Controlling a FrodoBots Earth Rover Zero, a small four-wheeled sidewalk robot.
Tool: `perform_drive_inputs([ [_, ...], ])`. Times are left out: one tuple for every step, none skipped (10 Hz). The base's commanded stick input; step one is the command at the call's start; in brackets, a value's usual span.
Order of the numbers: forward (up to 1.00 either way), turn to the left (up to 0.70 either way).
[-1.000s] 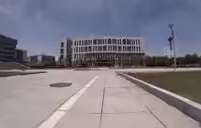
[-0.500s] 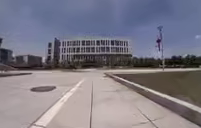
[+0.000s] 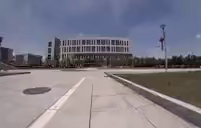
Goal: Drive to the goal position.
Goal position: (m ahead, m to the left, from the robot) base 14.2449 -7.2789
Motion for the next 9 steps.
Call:
perform_drive_inputs([
  [0.7, 0.0],
  [0.7, 0.0],
  [0.7, 0.0],
  [0.7, 0.0],
  [0.7, 0.0],
  [0.7, 0.0],
  [0.7, 0.0],
  [0.7, 0.0],
  [0.7, 0.0],
])
